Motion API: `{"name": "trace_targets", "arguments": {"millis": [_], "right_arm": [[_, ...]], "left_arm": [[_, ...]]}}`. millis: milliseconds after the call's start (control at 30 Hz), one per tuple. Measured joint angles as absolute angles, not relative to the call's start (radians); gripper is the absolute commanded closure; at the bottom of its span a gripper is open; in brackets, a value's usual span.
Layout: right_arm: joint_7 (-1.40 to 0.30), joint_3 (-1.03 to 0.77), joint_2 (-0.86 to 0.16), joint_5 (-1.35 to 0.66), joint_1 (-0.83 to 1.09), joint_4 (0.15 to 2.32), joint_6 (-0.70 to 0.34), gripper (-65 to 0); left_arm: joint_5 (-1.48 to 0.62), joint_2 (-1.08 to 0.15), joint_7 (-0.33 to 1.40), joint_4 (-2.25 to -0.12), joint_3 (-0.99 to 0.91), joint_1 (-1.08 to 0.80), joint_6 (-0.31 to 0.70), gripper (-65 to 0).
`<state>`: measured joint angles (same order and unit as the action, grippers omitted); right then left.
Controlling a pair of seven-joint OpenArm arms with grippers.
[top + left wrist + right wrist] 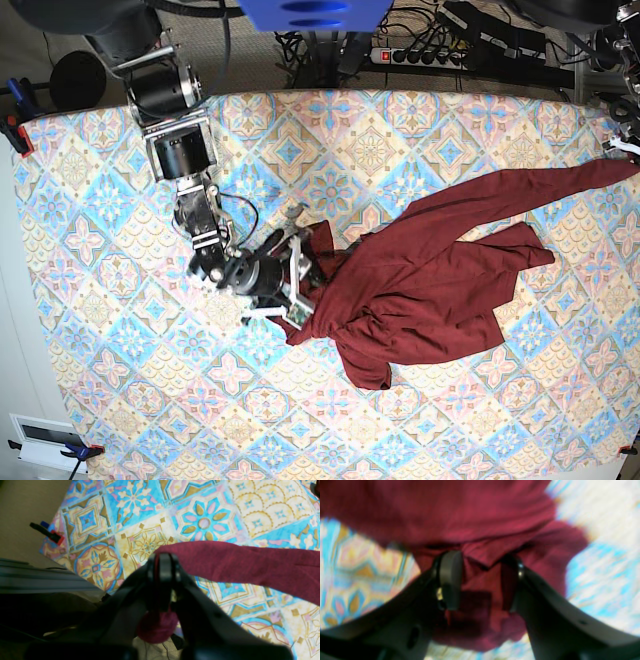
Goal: Layout the t-shirt on the table in an organized manner, then fold the t-shirt properly
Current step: 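Grasp the bunched shirt fabric with the right gripper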
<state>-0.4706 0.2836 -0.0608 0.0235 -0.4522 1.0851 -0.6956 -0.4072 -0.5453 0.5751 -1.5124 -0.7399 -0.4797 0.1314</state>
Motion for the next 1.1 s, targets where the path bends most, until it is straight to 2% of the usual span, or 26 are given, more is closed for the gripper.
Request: {"name": "trace_targets", "arguments": {"millis": [100, 933, 1000, 1100], "right_arm": [[-0.429, 0.283, -0.061, 0.019, -0.466, 1.085, -0.688, -25.4], [-0.437, 0.283, -0.058, 0.023, -0.455, 1.078, -0.696, -25.2], [-0.437, 0.284, -0.058, 0.023, -0.455, 1.08, -0.696, -23.3], [-0.437, 0.284, -0.058, 0.023, -0.455, 1.085, -0.696, -15.1]], "left_arm": [[-0.407, -0.546, 0.575, -1.512, -0.74, -0.48, 0.131, 0.0], [-0.406, -0.518, 0.575, -1.512, -0.74, -0.48, 0.131, 0.0], [-0.407, -0.518, 0.575, -1.512, -0.74, -0.48, 0.131, 0.0], [-0.406, -0.518, 0.575, -1.512, -0.74, -0.48, 0.131, 0.0]]}}
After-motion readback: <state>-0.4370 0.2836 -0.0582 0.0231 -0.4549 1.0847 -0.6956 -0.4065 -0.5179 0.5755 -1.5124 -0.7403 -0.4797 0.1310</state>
